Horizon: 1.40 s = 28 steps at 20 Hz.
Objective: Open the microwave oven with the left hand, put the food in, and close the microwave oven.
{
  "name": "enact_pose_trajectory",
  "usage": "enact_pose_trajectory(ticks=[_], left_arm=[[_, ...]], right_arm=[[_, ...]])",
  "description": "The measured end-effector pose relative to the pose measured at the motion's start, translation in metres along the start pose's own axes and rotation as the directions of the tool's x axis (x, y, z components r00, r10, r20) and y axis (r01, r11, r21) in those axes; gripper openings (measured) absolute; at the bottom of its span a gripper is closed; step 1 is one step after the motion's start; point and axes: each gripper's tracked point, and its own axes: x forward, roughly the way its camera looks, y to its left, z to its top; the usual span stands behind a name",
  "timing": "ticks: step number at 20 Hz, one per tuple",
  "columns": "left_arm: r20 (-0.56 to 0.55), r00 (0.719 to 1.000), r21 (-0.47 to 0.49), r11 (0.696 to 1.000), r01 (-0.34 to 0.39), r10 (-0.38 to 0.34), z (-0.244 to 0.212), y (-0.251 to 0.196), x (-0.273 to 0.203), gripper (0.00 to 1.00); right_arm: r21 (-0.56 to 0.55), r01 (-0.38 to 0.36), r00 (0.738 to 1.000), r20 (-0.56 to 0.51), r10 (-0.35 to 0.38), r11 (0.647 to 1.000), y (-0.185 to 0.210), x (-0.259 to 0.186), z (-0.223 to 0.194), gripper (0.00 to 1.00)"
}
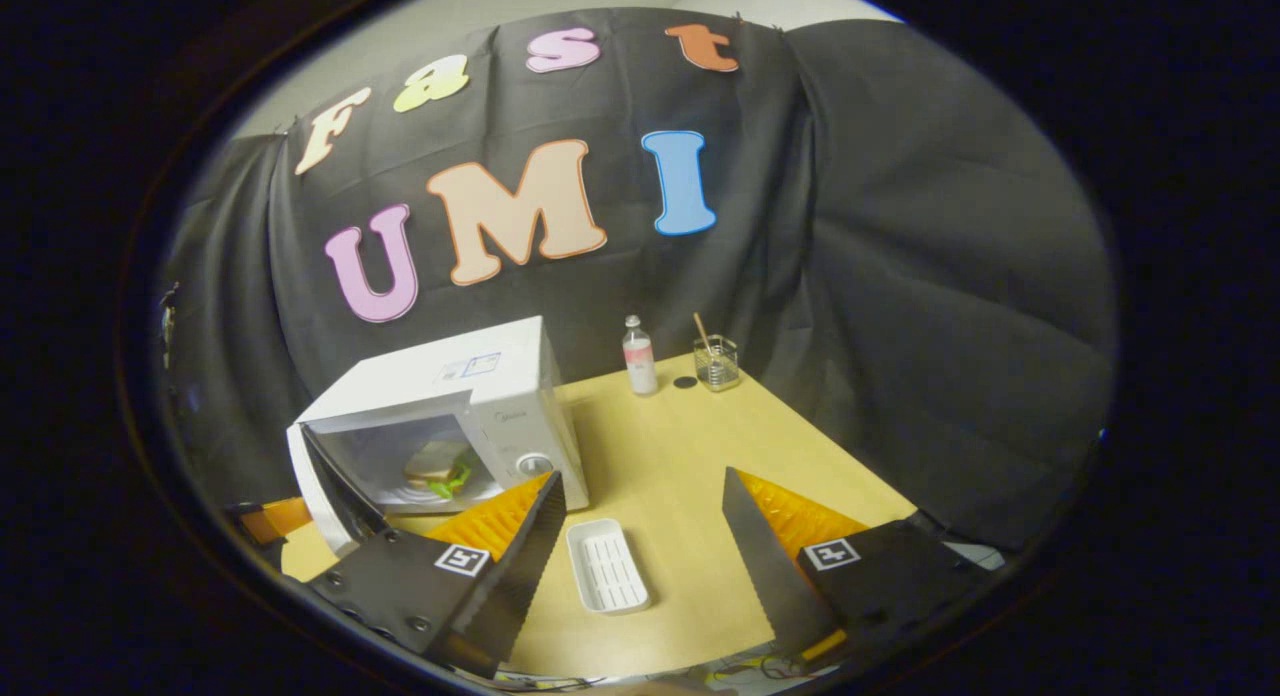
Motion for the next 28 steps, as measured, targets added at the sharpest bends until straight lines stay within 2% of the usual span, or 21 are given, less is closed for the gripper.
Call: enact_pose_trajectory(ticks=[7, 8, 9, 10, 17, 28], left_arm=[[-0.002, 0.999, 0.062, 0.997, 0.04, -0.04, 0.0, -0.039, 0.028, 0.01], [0.002, 0.999, 0.069, 0.996, 0.048, -0.048, 0.002, -0.045, 0.032, 0.01], [0.005, 0.998, 0.073, 0.996, 0.055, -0.055, 0.003, -0.05, 0.036, 0.01], [0.012, 0.998, 0.078, 0.995, 0.061, -0.062, 0.005, -0.054, 0.04, 0.01], [0.03, 0.995, 0.105, 0.991, 0.088, -0.092, 0.016, -0.075, 0.072, 0.0], [0.06, 0.996, 0.113, 0.992, 0.061, -0.068, 0.033, -0.083, 0.119, 0.01]], right_arm=[[-0.064, -0.112, 0.993, -0.038, 0.11, 0.992, 0.012, 0.014, -0.007, 0.92], [-0.072, -0.125, 0.992, -0.043, 0.122, 0.99, 0.013, 0.015, -0.008, 0.97], [-0.079, -0.137, 0.99, -0.047, 0.134, 0.987, 0.014, 0.015, -0.009, 0.97], [-0.087, -0.144, 0.989, -0.051, 0.14, 0.986, 0.014, 0.015, -0.009, 0.92], [-0.068, -0.13, 0.991, -0.019, 0.129, 0.989, -0.006, 0.018, 0.002, 0.92], [-0.004, -0.081, 0.997, 0.017, 0.081, 0.997, -0.033, 0.025, 0.016, 0.92]])
